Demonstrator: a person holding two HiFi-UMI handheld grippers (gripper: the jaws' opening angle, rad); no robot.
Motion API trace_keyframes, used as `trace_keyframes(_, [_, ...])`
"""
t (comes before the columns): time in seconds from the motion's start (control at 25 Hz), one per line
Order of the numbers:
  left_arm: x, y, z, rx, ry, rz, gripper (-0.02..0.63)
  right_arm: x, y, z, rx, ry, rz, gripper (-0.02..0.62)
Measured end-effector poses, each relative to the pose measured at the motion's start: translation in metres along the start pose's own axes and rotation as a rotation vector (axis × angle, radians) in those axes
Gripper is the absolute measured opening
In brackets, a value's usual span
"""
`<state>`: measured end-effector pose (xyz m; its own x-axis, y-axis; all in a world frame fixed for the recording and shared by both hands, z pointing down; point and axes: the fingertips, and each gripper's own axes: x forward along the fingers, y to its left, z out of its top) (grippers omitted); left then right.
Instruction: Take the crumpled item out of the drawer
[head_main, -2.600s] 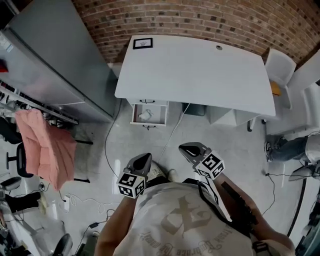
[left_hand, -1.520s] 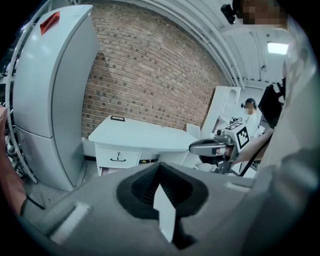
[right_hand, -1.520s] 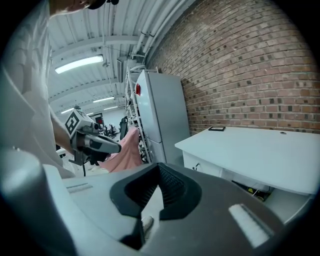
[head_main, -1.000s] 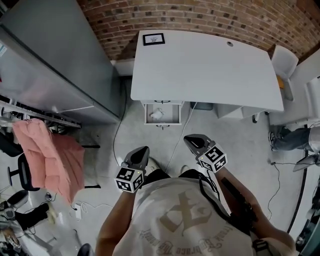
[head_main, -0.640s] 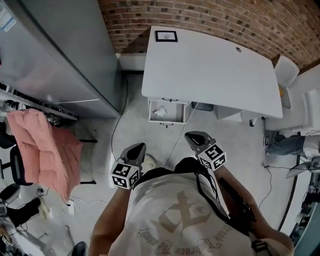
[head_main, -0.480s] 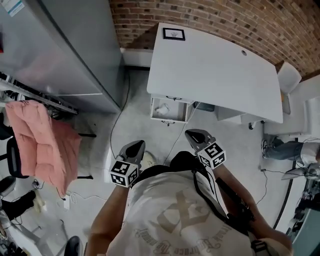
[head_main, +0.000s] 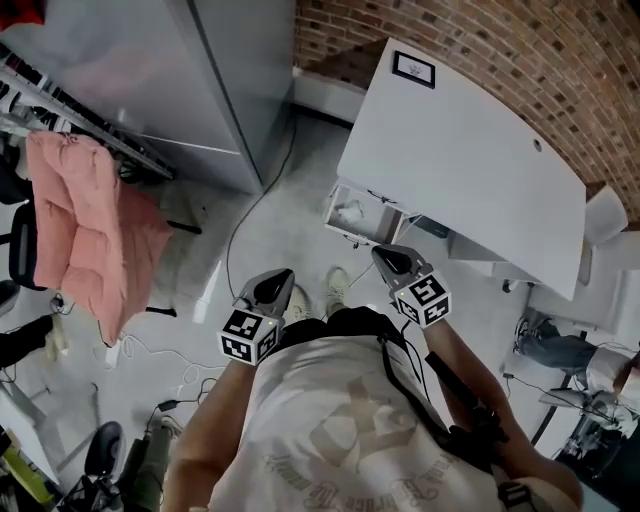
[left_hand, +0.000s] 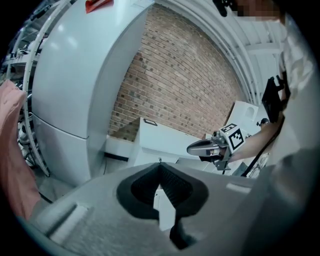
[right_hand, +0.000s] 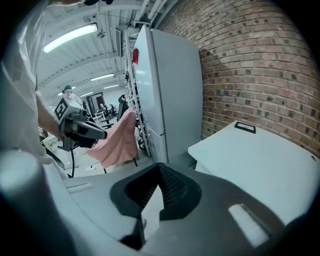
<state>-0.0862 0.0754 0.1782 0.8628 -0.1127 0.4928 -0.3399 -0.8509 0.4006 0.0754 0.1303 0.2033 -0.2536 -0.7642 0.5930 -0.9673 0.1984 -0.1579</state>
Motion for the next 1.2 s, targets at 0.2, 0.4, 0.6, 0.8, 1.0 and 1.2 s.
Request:
trace_keyframes(0.2, [0.002, 0.014, -0.006, -0.062, 0.015, 0.077, 0.003, 0.031, -0.008, 0.002, -0.042, 0.037, 0.084, 0.006])
trace_keyframes(0.4, [0.020, 0.018, -0.013, -0.086, 0.021, 0.131, 0.003, 0.059, -0.020, -0.021, -0.164, 0.093, 0.145, 0.006])
trace_keyframes(0.6, [0.025, 0.024, -0.030, -0.113, 0.037, 0.176, 0.003, 0.088, -0.015, -0.044, -0.219, 0.135, 0.208, 0.007])
trace_keyframes(0.8, [0.041, 0.027, -0.049, -0.152, 0.055, 0.192, 0.003, 0.112, -0.023, -0.056, -0.208, 0.153, 0.225, 0.006])
trace_keyframes(1.0, [0.071, 0.029, -0.056, -0.173, 0.063, 0.198, 0.003, 0.132, -0.033, -0.060, -0.207, 0.152, 0.254, 0.007])
trace_keyframes(1.2, [0.095, 0.028, -0.066, -0.189, 0.067, 0.208, 0.003, 0.150, -0.034, -0.076, -0.221, 0.172, 0.291, 0.007])
